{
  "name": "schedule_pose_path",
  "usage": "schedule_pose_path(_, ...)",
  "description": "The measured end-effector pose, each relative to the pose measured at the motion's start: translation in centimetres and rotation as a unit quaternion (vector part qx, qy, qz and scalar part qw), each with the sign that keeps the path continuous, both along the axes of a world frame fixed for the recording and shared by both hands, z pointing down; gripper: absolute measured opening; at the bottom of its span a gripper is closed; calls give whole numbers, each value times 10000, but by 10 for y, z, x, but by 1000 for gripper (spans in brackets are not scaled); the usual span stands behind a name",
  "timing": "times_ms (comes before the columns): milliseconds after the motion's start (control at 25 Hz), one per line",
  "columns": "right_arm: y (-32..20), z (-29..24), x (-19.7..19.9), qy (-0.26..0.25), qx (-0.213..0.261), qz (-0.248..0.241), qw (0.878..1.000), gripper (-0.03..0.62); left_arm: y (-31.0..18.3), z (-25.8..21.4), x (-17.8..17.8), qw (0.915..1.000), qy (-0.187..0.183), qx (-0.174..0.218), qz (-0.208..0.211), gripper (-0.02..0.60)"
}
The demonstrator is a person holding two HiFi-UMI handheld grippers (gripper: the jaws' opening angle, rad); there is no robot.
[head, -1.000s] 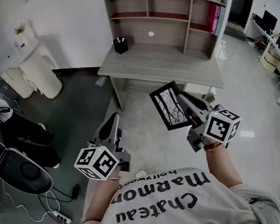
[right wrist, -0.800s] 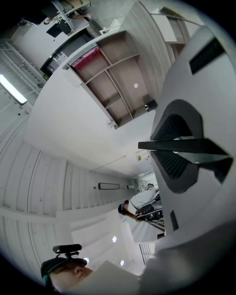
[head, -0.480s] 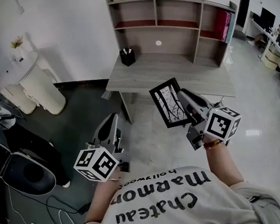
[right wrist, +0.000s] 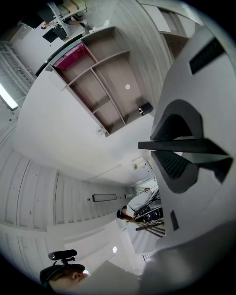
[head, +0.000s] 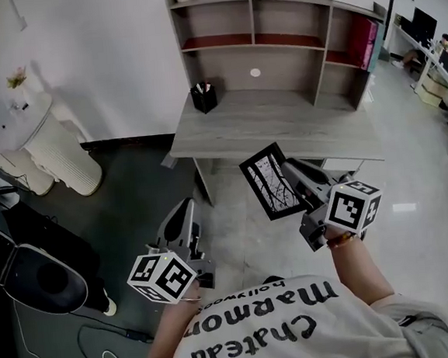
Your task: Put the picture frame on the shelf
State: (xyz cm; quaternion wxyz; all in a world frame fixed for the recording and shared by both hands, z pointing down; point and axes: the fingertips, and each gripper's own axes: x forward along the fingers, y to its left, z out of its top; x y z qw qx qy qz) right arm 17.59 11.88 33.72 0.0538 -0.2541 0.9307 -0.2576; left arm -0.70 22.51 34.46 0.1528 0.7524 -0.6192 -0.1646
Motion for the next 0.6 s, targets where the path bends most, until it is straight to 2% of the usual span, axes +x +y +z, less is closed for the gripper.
schedule_pose_path(320, -29, 19, -9, 101, -181, -23, 9998, 74, -27, 18, -10, 9997, 216, -67, -24, 25)
schedule_pose_path(600, -93, 21, -21, 65, -182, -75, 9998, 74, -85, 14, -25, 9997, 209, -37, -150, 23)
